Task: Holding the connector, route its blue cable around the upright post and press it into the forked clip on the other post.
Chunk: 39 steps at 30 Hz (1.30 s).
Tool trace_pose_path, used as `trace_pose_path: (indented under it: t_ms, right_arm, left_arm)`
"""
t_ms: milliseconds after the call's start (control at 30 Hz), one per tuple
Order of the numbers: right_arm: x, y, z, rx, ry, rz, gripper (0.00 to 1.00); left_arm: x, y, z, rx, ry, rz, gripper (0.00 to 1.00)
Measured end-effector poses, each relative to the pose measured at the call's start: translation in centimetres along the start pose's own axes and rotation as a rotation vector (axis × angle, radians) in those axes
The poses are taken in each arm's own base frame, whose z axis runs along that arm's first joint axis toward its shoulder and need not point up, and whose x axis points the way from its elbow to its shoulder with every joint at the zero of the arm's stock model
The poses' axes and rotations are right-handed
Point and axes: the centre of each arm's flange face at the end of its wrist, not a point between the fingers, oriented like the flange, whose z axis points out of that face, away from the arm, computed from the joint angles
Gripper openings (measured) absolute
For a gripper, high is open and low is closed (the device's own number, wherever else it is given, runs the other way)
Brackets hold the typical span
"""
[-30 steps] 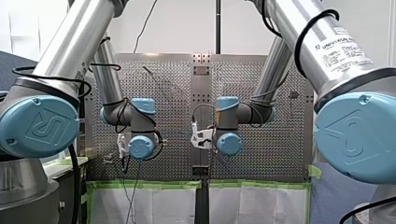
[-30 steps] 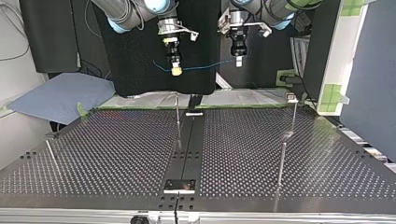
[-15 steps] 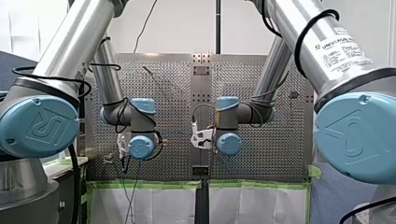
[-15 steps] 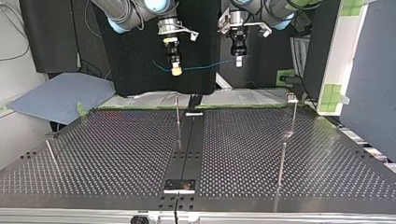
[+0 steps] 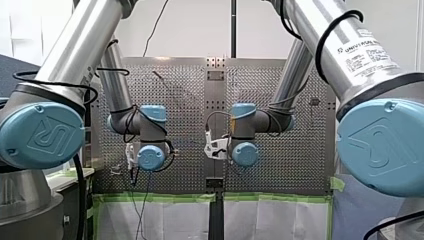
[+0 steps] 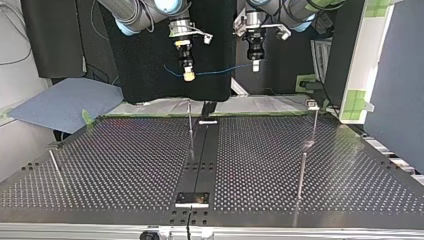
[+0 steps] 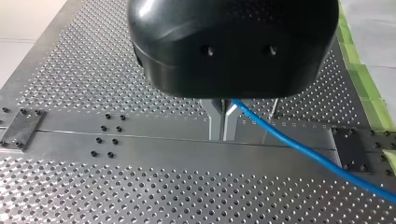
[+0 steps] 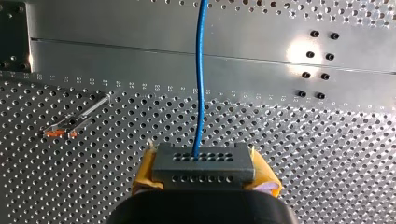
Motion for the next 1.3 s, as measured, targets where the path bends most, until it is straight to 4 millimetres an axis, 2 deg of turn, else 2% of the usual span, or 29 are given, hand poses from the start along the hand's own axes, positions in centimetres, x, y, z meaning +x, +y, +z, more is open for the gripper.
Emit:
trace_pose_path:
  t_ms: [633,900,1300]
  right_arm:
    - [0.06,0.01,0.01,0.000,0.001,0.000,0.00]
    - [0.29,0.08,-0.75,0.006,-0.031,-0.008,0.00]
    - [0.25,0.09,-0.87,0.007,-0.040,-0.011,0.00]
  left_arm:
    - [-0.20,-0.12,0.09,0.004,-0.003,-0.002,0.03]
    - [-0.16,-0.10,-0.14,0.008,0.023,0.015,0.03]
    - [-0.16,-0.11,-0.16,0.008,0.025,0.016,0.03]
